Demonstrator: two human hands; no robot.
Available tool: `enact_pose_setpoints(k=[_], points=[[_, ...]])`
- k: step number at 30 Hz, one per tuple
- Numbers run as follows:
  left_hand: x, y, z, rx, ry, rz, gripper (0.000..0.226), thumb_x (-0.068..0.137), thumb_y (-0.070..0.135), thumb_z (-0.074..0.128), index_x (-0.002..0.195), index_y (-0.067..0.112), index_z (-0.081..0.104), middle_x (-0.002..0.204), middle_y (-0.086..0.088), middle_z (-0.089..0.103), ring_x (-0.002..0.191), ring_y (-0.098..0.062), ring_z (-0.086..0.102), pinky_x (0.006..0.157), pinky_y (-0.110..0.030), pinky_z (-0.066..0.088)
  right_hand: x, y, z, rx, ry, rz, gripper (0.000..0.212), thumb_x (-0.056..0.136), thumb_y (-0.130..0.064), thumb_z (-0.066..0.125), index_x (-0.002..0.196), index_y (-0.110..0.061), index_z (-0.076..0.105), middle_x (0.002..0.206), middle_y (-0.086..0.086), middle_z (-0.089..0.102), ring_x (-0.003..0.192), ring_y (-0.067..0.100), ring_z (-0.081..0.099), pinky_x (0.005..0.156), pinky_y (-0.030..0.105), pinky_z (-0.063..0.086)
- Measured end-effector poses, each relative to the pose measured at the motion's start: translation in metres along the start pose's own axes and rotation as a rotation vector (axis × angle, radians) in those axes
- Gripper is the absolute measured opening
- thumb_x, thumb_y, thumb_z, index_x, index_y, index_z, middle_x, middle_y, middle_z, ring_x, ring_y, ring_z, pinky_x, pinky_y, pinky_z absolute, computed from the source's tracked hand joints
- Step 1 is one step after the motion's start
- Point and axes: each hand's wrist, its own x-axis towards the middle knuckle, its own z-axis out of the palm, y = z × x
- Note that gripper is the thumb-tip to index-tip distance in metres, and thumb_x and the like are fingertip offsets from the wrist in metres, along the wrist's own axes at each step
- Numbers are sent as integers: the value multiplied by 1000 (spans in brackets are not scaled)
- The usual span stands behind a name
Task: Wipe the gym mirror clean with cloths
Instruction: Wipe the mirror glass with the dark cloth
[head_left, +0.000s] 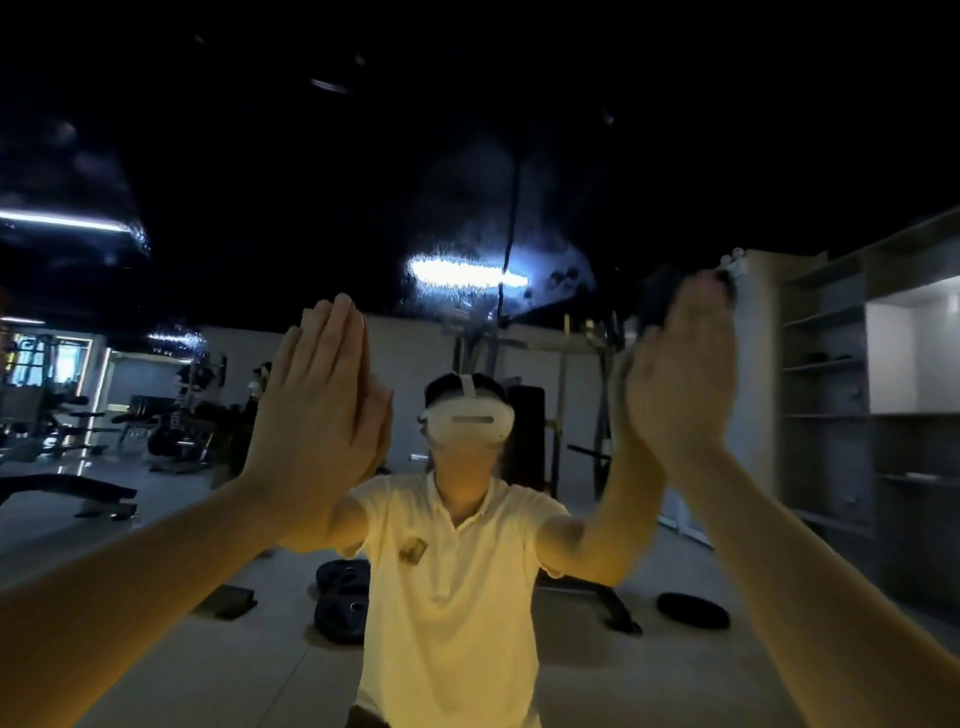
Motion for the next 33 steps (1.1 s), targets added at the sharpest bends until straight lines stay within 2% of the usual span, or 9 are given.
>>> enact_pose_setpoints(k=[4,8,11,15,18,20,24,28,33], points=[[-2,0,-1,27,2,13,70,108,42,27,161,-3,23,170,-20,20,159,-33,15,130,-45,8,1,-43,6,129,40,167,62,105,-30,26,157,3,24,163,27,25,152,43,22,120,60,27],[16,-7,-7,17,44,3,58,105,32,30,151,-3,40,157,-22,40,148,-37,36,125,-55,23,-50,-133,10,25,-117,-532,65,106,-34,33,159,1,18,167,25,13,156,42,6,125,59,13],[38,-15,-6,-6,67,-41,60,105,30,29,155,-3,34,163,-23,33,153,-36,28,126,-54,20,-43,-130,12,2,-172,-861,70,102,-28,47,160,-5,14,170,16,15,158,31,8,129,49,8],[46,-21,2,57,-9,-16,75,108,49,23,164,1,12,173,-17,7,161,-26,1,130,-46,5,22,-49,1,-76,-36,-408,53,97,-22,49,145,0,49,159,19,32,144,34,35,119,49,35],[43,-25,7,96,-19,18,81,107,57,21,164,2,5,173,-15,0,161,-24,-5,131,-45,2,59,-9,-3,-17,-19,53,67,101,-31,19,160,2,22,167,22,20,156,35,18,126,51,20],[41,-25,9,108,-3,22,81,107,57,21,164,2,5,173,-15,0,161,-24,-5,130,-45,2,65,-31,3,39,-10,165,68,99,-26,27,161,0,17,168,21,16,157,34,14,127,50,16],[42,-25,11,111,7,22,81,107,57,23,164,2,6,173,-16,1,161,-24,-4,130,-45,1,33,-131,14,40,15,-267,74,89,-10,41,160,-4,22,168,18,16,155,32,16,127,50,18],[41,-30,7,120,-22,45,85,106,62,21,164,1,8,173,-15,2,161,-24,-2,131,-44,3,28,-159,15,-12,-172,-840,69,103,-27,41,163,-9,12,172,11,6,159,24,3,130,43,3],[41,-39,1,150,-43,101,87,105,65,20,164,3,8,173,-15,4,161,-25,0,130,-46,7,95,-60,7,-81,33,-244,56,102,-26,35,152,-1,33,155,27,37,144,40,37,118,47,33]])
